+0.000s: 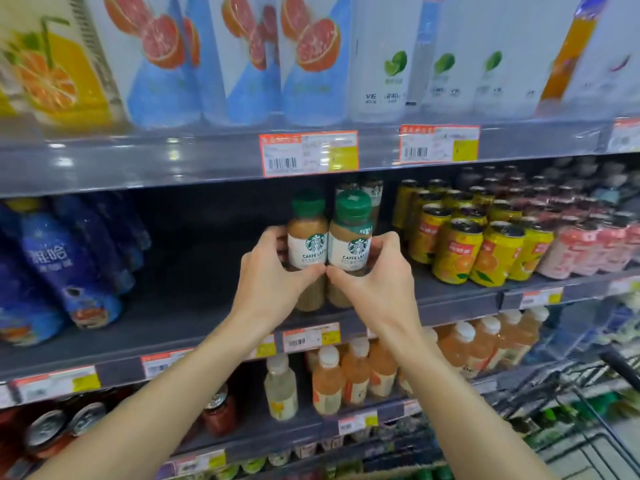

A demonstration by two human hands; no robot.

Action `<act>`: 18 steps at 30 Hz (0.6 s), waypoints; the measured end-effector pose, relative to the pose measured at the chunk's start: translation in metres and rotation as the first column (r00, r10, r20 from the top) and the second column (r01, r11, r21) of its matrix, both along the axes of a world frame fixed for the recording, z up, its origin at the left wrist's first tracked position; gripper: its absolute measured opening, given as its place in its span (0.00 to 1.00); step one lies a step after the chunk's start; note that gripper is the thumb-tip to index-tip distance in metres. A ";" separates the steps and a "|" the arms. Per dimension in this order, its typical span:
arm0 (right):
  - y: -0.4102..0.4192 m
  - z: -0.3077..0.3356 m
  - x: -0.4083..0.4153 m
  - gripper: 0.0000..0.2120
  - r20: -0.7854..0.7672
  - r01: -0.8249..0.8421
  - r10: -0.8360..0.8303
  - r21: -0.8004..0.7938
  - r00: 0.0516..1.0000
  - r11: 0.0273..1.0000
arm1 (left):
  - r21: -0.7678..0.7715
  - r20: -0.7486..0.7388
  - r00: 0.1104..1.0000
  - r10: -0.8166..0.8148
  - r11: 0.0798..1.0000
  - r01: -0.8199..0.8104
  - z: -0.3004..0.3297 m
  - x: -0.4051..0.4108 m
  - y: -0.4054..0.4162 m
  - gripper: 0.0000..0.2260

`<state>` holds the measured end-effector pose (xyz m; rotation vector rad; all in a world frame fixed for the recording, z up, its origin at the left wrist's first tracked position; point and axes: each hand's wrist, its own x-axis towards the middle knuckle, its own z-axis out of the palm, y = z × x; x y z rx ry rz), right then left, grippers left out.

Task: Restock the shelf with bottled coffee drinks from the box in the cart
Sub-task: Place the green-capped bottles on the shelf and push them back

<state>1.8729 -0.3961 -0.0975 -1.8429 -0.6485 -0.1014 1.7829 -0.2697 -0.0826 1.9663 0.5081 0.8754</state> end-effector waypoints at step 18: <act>0.029 -0.055 0.025 0.22 -0.046 -0.012 0.011 -0.002 0.999 1.000 | 0.002 -0.129 0.991 0.029 1.000 -0.029 -0.035 0.015 0.018 0.26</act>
